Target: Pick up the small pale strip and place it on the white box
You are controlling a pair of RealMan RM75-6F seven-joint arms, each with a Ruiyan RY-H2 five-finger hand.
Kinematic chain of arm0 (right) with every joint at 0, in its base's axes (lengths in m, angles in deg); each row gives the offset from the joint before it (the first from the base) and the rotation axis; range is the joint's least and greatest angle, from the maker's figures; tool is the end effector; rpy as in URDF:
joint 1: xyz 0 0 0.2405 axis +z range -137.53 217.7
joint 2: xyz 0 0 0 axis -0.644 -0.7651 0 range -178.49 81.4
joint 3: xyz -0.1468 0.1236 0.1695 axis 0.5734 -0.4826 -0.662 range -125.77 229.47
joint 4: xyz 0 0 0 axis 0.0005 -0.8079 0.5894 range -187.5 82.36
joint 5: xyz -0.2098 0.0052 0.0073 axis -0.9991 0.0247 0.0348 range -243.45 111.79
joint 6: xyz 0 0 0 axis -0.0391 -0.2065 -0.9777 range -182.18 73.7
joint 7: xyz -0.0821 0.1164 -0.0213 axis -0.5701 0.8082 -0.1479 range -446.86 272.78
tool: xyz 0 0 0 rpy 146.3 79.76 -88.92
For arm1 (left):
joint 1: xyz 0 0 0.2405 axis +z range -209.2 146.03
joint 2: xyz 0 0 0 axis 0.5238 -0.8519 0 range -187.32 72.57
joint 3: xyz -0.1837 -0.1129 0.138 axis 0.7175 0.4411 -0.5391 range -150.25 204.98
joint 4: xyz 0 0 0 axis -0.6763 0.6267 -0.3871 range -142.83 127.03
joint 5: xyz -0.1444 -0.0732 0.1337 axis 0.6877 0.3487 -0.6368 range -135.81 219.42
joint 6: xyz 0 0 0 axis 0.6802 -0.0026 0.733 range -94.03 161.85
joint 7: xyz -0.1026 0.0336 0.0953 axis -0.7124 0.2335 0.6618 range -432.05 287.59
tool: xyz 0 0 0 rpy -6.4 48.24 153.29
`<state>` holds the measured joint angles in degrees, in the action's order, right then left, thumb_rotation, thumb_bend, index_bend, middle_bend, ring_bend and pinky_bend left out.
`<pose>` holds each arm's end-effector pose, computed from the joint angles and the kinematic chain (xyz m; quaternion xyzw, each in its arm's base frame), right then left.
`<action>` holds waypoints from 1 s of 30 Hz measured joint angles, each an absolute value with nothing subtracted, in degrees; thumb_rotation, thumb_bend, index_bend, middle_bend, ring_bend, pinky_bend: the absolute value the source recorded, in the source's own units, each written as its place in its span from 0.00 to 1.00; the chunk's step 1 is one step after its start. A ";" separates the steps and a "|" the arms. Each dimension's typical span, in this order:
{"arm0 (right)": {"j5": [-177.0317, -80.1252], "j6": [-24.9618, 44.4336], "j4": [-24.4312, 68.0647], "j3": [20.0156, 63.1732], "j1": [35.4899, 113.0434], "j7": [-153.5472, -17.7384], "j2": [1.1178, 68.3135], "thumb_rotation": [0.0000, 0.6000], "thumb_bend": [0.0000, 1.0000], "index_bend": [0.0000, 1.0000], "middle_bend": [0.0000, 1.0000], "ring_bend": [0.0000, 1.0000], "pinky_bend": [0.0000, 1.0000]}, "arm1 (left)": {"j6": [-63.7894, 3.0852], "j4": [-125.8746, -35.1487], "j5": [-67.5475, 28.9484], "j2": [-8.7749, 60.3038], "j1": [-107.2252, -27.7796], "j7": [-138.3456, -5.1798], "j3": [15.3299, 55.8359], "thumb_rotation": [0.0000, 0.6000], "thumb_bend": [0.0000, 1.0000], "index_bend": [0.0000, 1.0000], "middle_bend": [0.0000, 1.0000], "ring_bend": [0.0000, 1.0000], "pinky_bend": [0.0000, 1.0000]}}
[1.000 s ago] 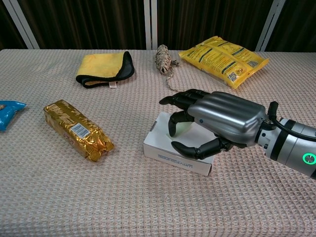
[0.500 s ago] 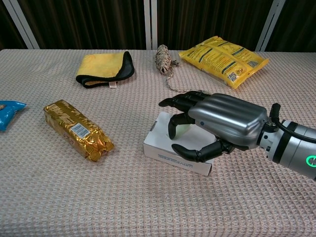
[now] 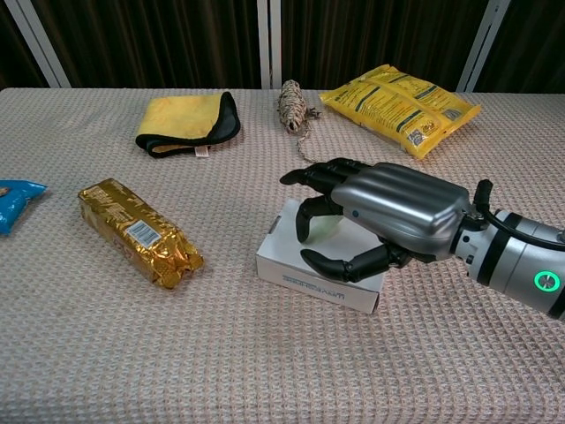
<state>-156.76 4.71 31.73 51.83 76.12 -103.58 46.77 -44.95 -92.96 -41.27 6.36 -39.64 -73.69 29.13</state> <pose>-0.1335 -0.2498 -0.0675 0.8272 -0.2710 0.4025 0.2833 -0.3411 0.1973 0.1632 -0.6241 -0.3859 -0.3284 0.5947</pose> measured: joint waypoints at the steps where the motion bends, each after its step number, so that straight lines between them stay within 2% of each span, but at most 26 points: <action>1: -156.58 4.44 31.49 51.84 76.17 -103.76 46.91 0.25 0.45 0.36 0.00 0.00 0.00 | -44.98 -92.95 -41.26 6.34 -39.62 -73.72 29.14 1.00 0.05 0.10 0.07 0.00 0.09; 30: -158.28 6.45 29.36 52.11 76.27 -101.52 48.65 0.26 0.45 0.36 0.00 0.00 0.00 | -44.92 -92.88 -41.36 6.15 -39.64 -73.91 29.20 1.00 0.05 0.10 0.07 0.00 0.09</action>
